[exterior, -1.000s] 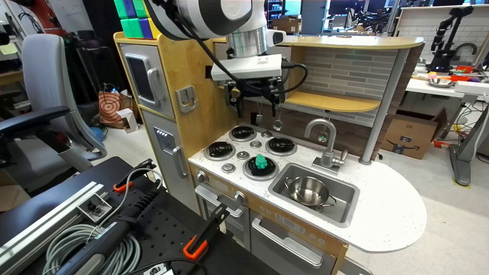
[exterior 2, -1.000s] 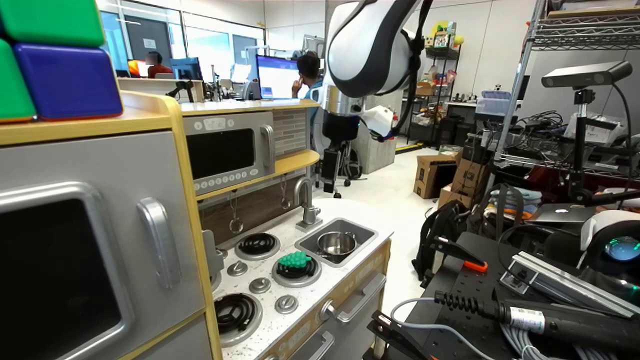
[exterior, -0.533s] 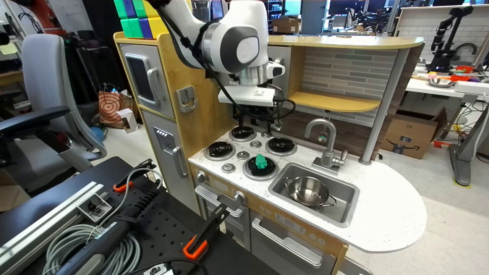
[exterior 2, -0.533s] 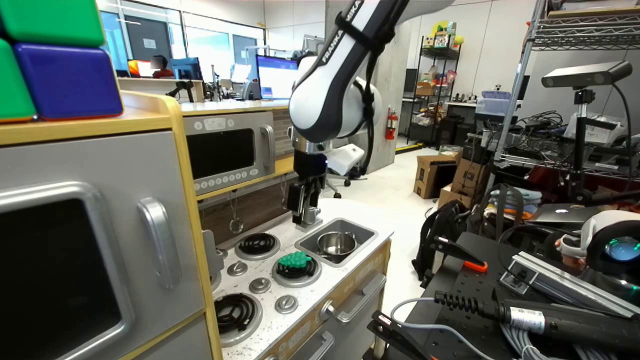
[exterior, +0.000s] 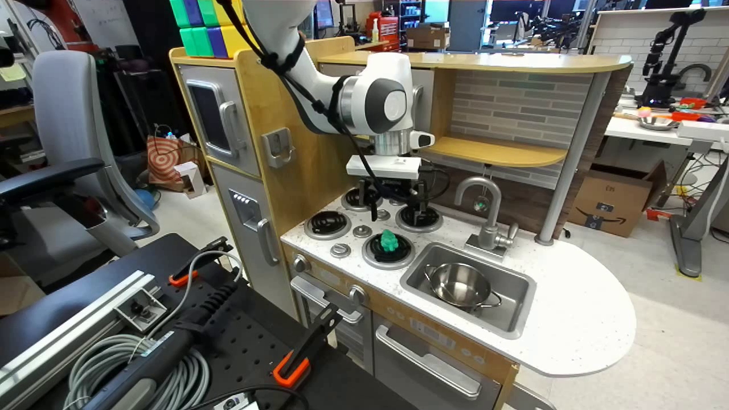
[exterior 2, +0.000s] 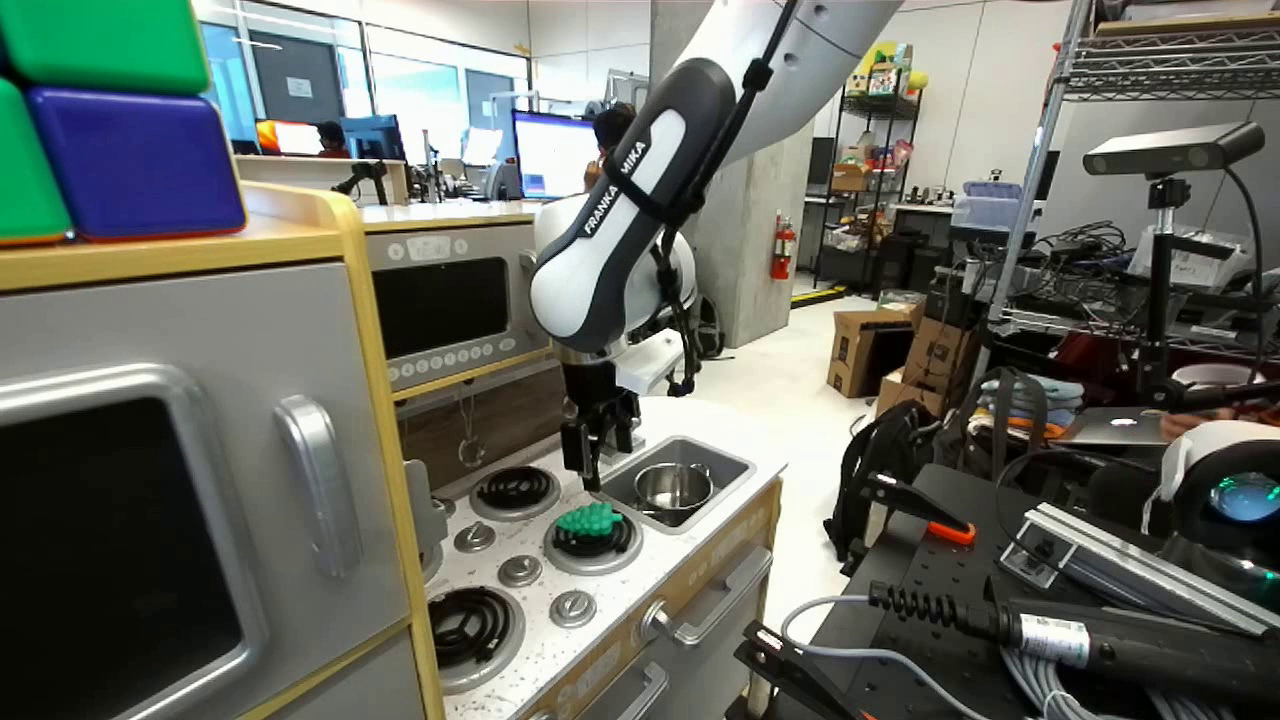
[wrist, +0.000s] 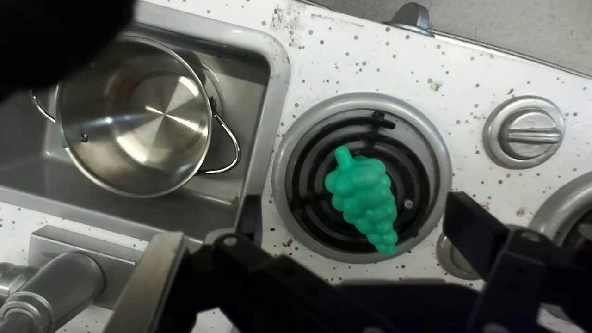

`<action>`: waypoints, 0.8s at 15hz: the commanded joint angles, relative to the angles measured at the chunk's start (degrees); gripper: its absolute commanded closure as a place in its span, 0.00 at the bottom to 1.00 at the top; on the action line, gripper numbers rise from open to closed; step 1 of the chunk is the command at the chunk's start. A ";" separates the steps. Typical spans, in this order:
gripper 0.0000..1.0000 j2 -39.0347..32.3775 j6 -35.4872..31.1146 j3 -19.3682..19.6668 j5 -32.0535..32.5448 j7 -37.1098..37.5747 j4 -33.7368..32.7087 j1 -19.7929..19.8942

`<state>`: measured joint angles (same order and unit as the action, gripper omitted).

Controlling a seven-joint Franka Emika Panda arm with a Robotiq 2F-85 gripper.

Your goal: Put the green object into the silver pot in the sink

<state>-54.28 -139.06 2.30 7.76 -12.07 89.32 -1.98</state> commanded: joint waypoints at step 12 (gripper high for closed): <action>0.00 2.12 -8.12 -5.31 3.11 -12.92 9.36 6.38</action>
<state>-54.73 -141.62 1.08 14.07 -27.33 92.97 1.07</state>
